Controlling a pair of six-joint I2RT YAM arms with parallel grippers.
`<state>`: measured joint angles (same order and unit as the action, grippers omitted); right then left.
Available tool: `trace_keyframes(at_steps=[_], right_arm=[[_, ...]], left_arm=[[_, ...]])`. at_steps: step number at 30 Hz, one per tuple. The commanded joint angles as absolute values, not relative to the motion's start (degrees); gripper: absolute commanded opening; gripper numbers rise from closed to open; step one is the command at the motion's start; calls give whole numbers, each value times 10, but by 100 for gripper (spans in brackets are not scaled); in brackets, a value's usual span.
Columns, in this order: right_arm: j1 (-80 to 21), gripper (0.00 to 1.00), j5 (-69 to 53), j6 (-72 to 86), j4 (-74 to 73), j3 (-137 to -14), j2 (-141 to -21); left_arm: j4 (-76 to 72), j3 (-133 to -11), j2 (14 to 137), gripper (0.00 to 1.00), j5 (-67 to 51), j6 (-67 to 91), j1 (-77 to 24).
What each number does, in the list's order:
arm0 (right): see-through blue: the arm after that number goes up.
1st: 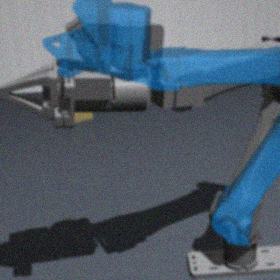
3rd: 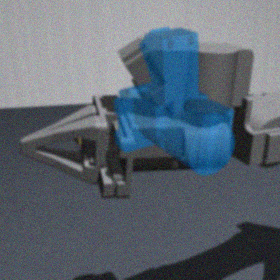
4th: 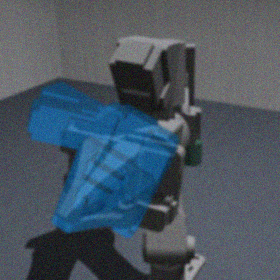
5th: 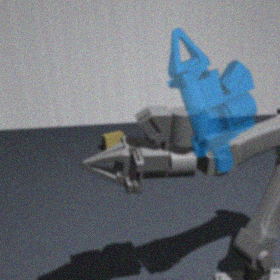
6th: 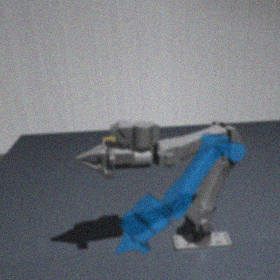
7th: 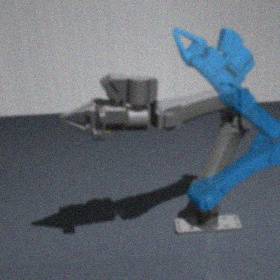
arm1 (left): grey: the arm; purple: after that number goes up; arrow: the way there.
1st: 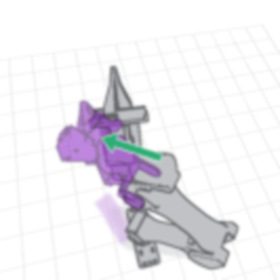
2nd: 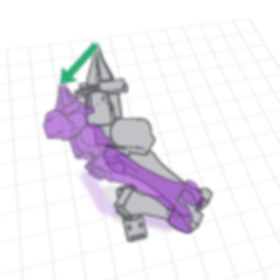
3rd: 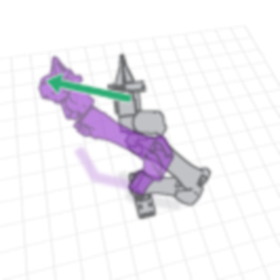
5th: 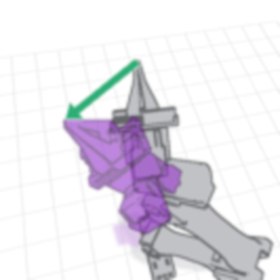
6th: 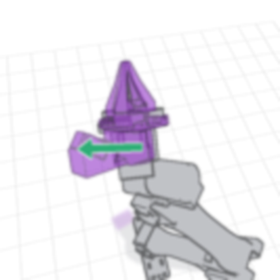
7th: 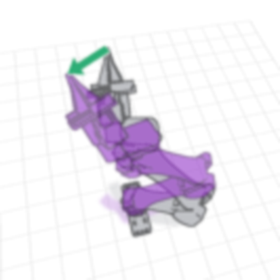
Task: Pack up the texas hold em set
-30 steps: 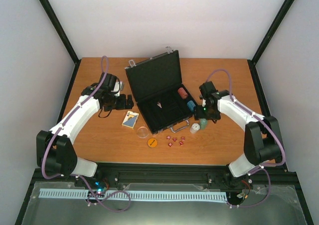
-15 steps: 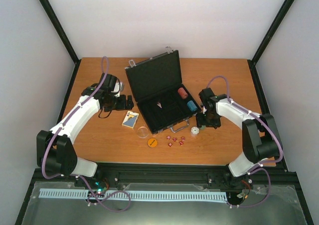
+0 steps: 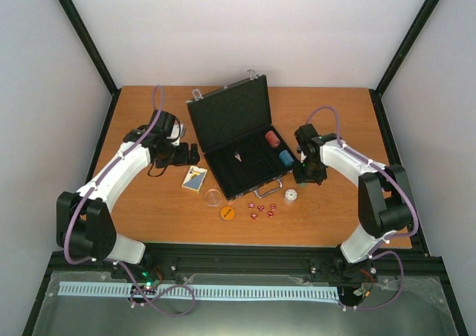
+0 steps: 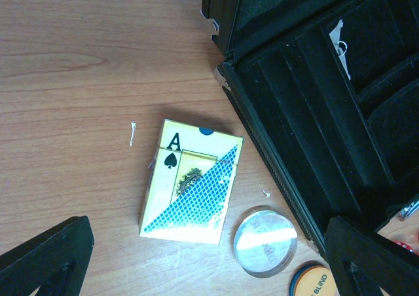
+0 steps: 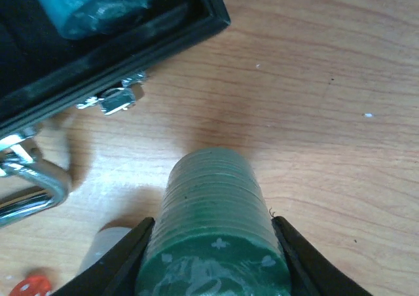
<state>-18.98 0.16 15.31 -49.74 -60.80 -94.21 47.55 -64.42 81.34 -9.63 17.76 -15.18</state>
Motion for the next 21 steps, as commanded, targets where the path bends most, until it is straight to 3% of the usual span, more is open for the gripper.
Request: trace_keyframes(at_steps=[1,6,14,21], right_arm=[[-189,14,-19,144,-542,-663,-907],[-189,14,-87,127,-520,-720,-878],[-190,14,-192,175,-309,-697,-943],[-200,13,-175,170,-164,-721,-1008]], left_arm=[[466,-658,821,100,-99,174,-154],[465,-658,823,100,-101,173,-154],[455,-650,819,100,-106,180,-154],[460,-645,813,100,-99,171,-154]])
